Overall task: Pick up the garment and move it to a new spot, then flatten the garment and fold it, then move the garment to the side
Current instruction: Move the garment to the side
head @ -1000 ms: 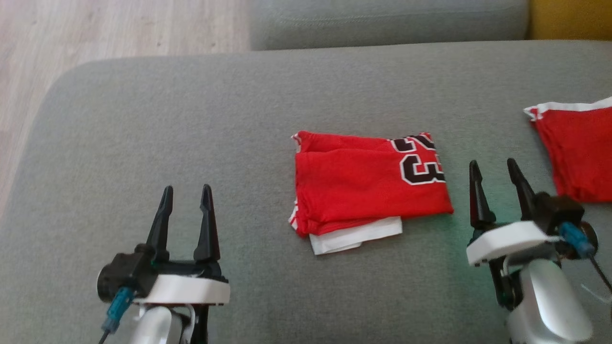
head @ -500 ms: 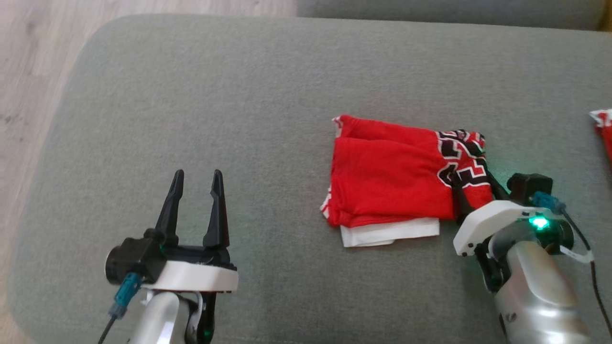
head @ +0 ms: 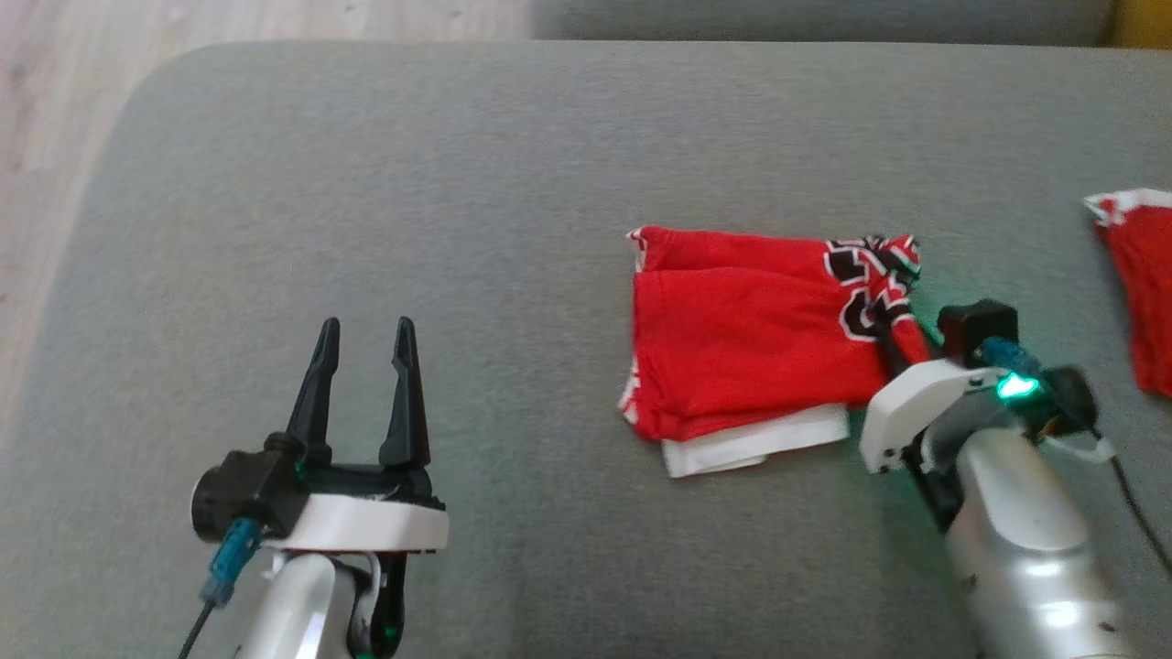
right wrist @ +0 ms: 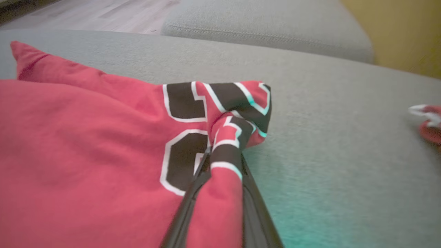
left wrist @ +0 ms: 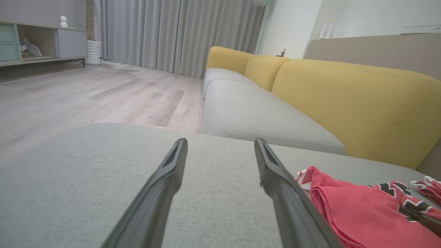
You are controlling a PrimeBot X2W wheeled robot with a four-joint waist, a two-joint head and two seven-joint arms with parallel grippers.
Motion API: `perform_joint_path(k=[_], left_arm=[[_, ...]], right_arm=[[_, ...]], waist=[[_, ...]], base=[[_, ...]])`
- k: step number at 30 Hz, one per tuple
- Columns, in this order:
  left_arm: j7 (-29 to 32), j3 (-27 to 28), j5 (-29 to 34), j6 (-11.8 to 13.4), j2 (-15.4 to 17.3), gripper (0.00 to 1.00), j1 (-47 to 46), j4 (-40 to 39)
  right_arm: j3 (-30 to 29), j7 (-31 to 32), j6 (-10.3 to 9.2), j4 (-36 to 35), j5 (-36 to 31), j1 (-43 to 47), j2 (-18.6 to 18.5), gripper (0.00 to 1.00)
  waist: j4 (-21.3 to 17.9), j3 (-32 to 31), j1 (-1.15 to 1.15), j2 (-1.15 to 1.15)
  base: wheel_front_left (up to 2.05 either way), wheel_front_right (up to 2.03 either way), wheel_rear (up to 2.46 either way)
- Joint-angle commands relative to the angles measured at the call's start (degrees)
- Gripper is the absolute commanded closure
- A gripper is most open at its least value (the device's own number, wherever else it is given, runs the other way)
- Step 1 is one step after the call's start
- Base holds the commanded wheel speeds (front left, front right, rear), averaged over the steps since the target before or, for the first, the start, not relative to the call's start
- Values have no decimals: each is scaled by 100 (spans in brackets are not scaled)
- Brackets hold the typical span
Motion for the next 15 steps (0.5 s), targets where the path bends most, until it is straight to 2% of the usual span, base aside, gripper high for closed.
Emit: perform_joint_path(k=[1,6,14,15], left_arm=[[-29,243,37,-9,11,0,-159,-224],[-29,276,40,-18,11,0,-168,-252],[-29,253,35,-46,11,0,-231,-246],[-29,253,35,-46,11,0,-231,-246]], right_arm=[[53,-97,20,-330,-266,-195,-143,100],[114,36,20,-825,-658,-258,-661,100],[135,438,20,-1214,-556,-476,-1837,100],[135,438,20,-1214,-556,-476,-1837,100]], waist=[[-233,-61,0,0],[-540,-84,0,0],[-715,35,0,0],[-715,35,0,0]], base=[[0,0,0],[0,0,0],[0,0,0],[0,0,0]])
